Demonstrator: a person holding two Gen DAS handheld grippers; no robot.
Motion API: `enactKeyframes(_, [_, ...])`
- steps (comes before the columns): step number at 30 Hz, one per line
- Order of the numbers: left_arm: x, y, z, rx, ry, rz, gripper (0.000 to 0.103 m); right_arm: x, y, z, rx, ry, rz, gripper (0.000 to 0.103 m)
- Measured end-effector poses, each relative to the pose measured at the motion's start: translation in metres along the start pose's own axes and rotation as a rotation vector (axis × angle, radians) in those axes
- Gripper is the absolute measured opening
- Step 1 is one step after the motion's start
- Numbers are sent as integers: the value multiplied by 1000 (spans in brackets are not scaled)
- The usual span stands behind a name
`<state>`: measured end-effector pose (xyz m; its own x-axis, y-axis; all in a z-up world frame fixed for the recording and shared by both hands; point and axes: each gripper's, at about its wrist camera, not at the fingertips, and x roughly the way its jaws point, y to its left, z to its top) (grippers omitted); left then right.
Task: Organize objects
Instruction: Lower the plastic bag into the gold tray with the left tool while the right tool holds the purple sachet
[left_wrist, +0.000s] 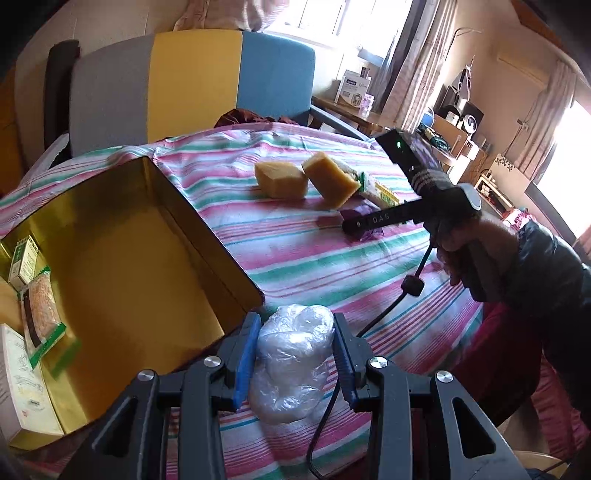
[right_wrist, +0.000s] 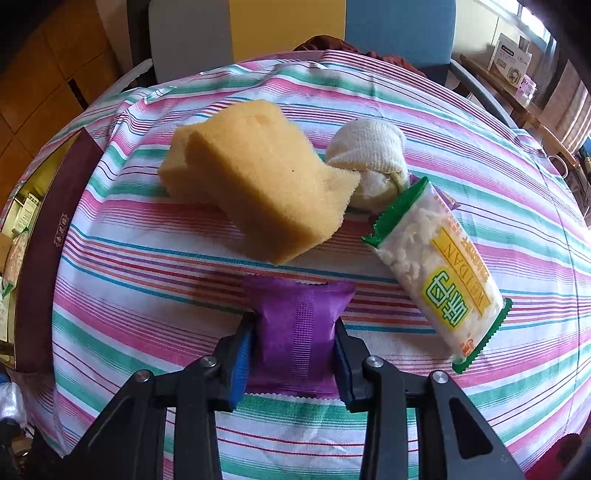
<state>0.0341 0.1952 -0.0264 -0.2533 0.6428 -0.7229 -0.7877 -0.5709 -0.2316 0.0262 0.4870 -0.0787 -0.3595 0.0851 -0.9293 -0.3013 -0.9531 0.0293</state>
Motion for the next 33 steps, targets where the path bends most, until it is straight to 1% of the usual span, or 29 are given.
enactKeyframes(3, [-16, 17, 12, -60, -43, -15, 39, 1, 2, 0, -9, -2, -9, 38])
enactKeyframes(6, [-32, 52, 26, -146, -90, 37, 39, 0, 2, -2, -16, -3, -17, 38])
enactKeyframes(7, [-35, 63, 29, -174, -95, 52, 39, 4, 6, 0, -18, -2, -19, 38])
enactKeyframes(12, [-34, 148, 46, -398, -74, 169, 40, 3, 4, 0, -25, -1, -24, 38])
enactKeyframes(14, [-28, 176, 51, -467, -62, 187, 40, 3, 4, 0, -27, -1, -25, 38])
enactKeyframes(15, [-24, 190, 54, -494, -58, 209, 40, 2, 4, -2, -29, -1, -27, 38])
enactKeyframes(19, [-5, 225, 68, -516, -16, 322, 40, 2, 4, -2, -34, 0, -29, 38])
enactKeyframes(22, [13, 250, 78, -526, 15, 380, 40, 2, 4, -2, -37, 0, -29, 38])
enactKeyframes(26, [31, 276, 84, -554, 52, 418, 40, 2, 2, 0, -43, -1, -31, 38])
enactKeyframes(27, [34, 282, 84, -565, 54, 415, 40, 2, 2, 0, -44, -1, -31, 38])
enactKeyframes(28, [37, 286, 85, -574, 56, 402, 43, 2, 1, 0, -45, -1, -32, 38])
enactKeyframes(29, [40, 290, 86, -578, 63, 399, 50, 2, 1, 0, -46, -2, -32, 38])
enactKeyframes(30, [42, 293, 86, -580, 68, 410, 54, 2, 1, 0, -46, -2, -32, 38])
enactKeyframes(31, [42, 295, 86, -581, 63, 420, 56, 2, 1, 0, -48, -3, -32, 38])
enactKeyframes(33, [38, 295, 86, -573, 53, 436, 56, 2, 1, 1, -50, -4, -32, 38])
